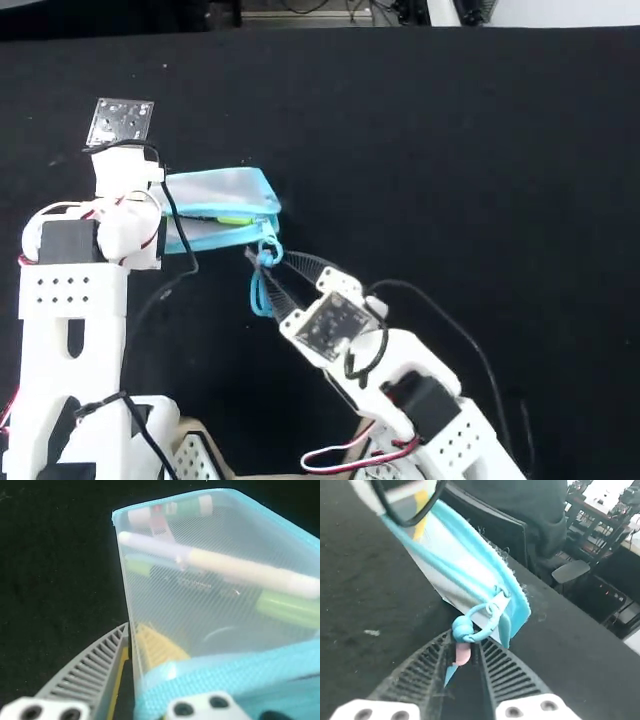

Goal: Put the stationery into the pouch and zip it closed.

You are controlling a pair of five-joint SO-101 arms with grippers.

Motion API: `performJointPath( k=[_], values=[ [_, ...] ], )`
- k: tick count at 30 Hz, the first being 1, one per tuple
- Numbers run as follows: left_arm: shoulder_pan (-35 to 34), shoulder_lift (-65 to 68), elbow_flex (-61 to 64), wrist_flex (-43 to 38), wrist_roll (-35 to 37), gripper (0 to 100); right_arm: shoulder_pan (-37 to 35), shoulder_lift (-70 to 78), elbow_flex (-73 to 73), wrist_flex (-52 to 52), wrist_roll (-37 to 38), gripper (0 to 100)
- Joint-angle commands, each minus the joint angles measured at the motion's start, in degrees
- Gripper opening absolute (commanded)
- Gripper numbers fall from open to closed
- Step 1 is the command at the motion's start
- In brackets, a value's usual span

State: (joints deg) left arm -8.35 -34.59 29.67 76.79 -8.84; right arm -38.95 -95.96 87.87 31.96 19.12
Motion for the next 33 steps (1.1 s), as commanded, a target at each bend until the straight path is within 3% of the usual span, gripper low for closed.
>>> performJointPath(
  k=[1,6,33],
  values=[
    [0.22,1.32,0.92,1.49,0.0,3,-0.53,5.14,-4.18,-2.64,-4.22,8.7],
    [0.22,1.14,2.24,0.26,0.0,3,-0.62,8.13,-6.29,-2.64,-8.0,10.3],
    [0.22,0.97,2.77,-0.35,0.0,3,-0.62,8.13,-9.63,1.85,-8.0,9.9]
  ],
)
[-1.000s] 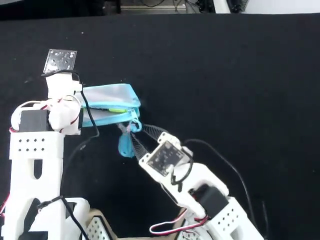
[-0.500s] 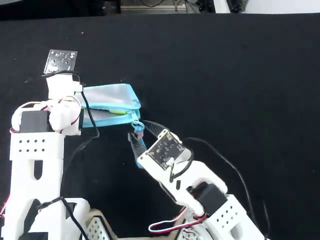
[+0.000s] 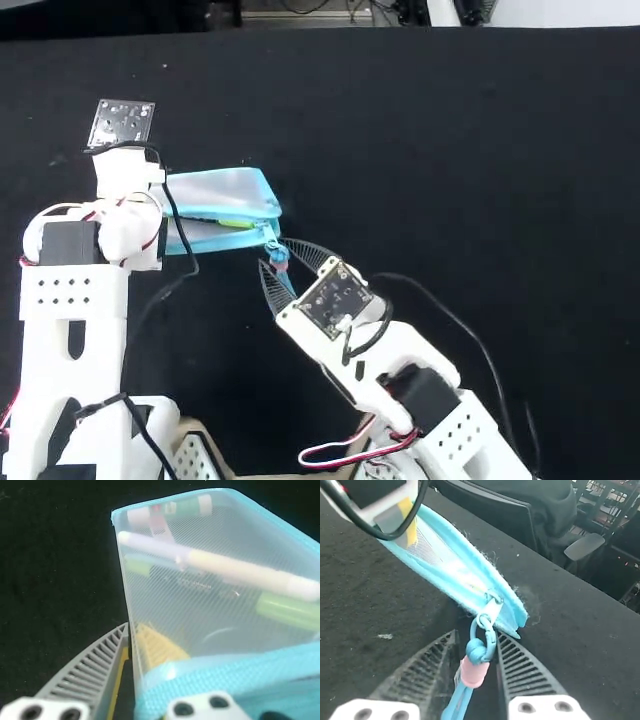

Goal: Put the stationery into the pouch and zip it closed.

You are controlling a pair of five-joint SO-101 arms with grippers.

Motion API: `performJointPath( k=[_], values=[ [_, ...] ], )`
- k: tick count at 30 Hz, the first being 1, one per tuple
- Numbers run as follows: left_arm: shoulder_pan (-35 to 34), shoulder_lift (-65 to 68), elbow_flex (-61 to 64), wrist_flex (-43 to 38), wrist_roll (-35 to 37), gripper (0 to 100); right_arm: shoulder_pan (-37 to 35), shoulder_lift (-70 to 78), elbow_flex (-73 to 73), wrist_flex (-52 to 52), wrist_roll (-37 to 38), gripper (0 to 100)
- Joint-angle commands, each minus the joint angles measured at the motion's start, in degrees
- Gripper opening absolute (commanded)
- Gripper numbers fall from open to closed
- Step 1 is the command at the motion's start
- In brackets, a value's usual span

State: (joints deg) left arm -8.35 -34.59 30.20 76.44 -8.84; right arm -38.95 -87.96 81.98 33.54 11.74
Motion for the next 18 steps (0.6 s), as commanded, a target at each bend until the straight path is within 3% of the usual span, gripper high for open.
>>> performJointPath(
  k=[1,18],
  values=[
    [0.22,0.97,2.24,0.0,0.0,3,-0.62,0.13,-3.74,0.26,-0.62,9.9],
    [0.22,0.88,2.24,0.09,0.0,3,4.66,0.13,-0.04,-7.3,-5.1,9.9]
  ],
)
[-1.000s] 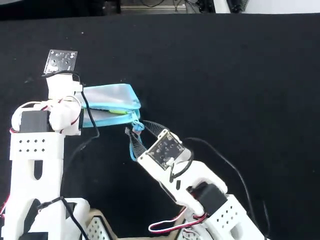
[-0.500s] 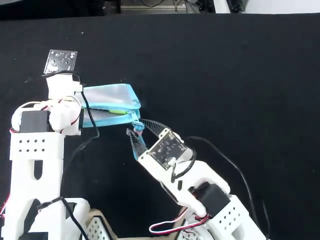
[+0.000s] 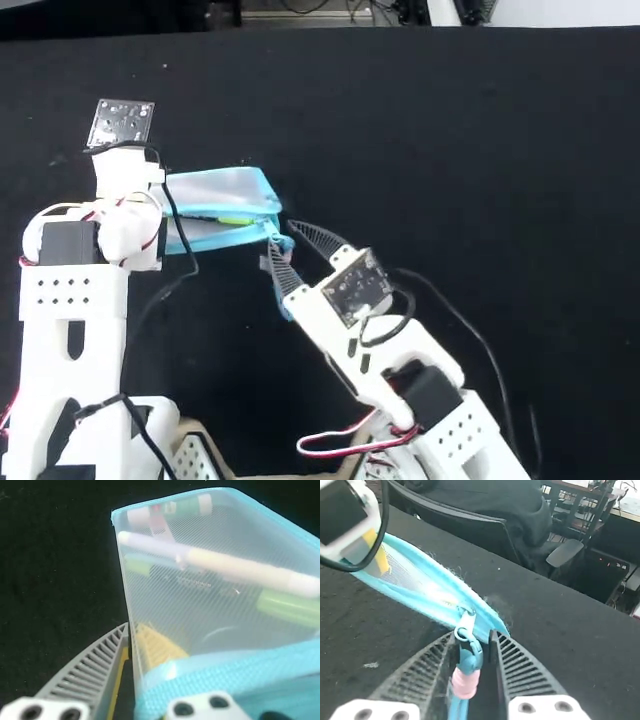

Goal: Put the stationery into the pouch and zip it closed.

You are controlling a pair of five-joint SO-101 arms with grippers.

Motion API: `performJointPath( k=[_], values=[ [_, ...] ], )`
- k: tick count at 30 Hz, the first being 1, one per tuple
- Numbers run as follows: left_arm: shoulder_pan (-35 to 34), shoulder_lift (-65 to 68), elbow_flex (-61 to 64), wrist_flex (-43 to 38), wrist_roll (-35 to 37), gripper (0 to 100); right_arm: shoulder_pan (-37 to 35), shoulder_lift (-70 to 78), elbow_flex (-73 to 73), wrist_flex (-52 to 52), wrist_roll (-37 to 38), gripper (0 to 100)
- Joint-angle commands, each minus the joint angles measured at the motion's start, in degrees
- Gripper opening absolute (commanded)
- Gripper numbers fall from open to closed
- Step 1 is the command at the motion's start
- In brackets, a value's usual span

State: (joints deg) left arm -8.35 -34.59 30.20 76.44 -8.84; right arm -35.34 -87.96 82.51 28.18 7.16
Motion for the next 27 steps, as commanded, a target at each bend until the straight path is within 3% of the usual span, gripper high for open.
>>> performJointPath(
  k=[1,5,8,16,21,27],
  values=[
    [0.22,0.88,2.24,0.09,0.0,3,1.05,0.13,-0.57,-1.93,-0.53,9.9],
    [0.22,0.88,2.24,0.09,0.0,3,1.05,0.13,-0.57,-1.76,-0.53,8.4],
    [0.22,0.88,2.24,0.09,0.0,3,1.05,0.13,-0.48,-1.76,-0.18,0.7],
    [0.22,0.88,1.71,-0.09,0.0,3,3.78,0.22,-4.26,1.41,0.18,1.1],
    [0.22,0.79,-0.04,0.18,0.0,3,3.87,0.75,-11.12,7.65,6.59,1.1],
    [0.31,0.79,-6.37,1.76,0.0,3,3.87,2.24,-15.69,10.29,7.21,1.1]
  ],
)
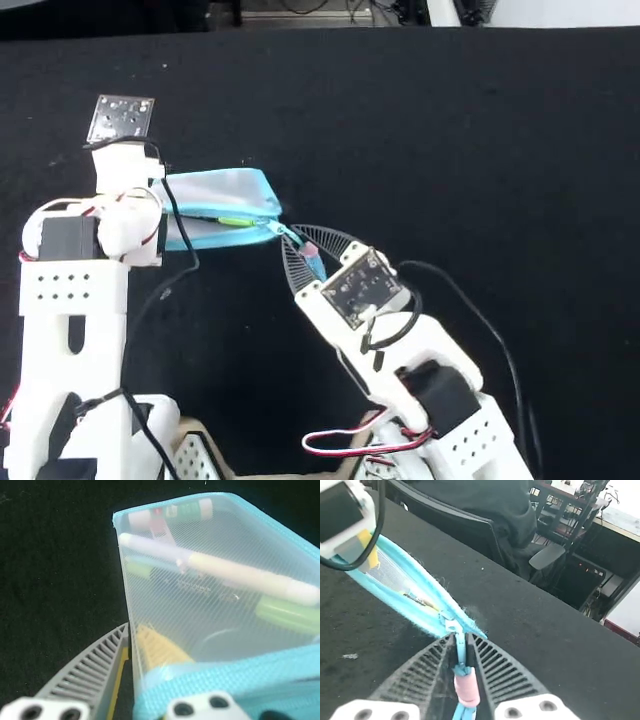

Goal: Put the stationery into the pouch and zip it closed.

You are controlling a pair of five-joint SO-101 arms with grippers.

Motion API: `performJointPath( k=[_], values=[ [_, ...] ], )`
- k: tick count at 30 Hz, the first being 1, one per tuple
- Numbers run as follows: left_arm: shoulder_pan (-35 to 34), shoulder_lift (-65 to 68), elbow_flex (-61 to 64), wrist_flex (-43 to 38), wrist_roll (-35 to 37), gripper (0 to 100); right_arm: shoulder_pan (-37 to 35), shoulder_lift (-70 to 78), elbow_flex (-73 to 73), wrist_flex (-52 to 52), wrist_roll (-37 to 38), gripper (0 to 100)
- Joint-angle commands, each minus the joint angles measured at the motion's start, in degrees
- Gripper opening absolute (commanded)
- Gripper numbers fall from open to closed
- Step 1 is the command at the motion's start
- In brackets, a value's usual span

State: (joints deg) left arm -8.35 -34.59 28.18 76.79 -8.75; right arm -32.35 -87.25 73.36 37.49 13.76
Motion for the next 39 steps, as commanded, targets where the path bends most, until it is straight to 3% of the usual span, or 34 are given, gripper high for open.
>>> performJointPath(
  k=[1,5,8,12,25,29,35,39],
  values=[
    [0.31,0.79,-6.46,3.08,-0.09,3,0.88,2.86,-7.43,1.14,0.62,1.1],
    [0.22,1.32,-17.01,11.08,3.25,4,0.88,10.42,-12.79,1.14,0.62,1.1],
    [0.22,1.41,-21.85,14.07,5.54,11,1.14,15.78,-17.63,1.23,0.62,1.1],
    [-0.13,0.88,-25.71,14.33,5.89,17,1.23,20.62,-22.37,1.23,0.62,1.1],
    [-0.31,-0.62,-40.13,15.38,5.71,17,1.32,33.63,-37.41,1.32,0.62,1.1],
    [-0.48,-1.67,-39.78,15.74,5.54,17,1.32,40.57,-44.53,4.22,0.7,1.1],
    [-6.99,-4.57,-37.85,16.26,5.54,17,3.34,46.37,-51.03,6.77,3.16,1.1],
    [-8.66,-9.67,-37.23,22.24,5.45,17,3.78,46.9,-52.35,6.77,3.08,1.1]
  ],
)
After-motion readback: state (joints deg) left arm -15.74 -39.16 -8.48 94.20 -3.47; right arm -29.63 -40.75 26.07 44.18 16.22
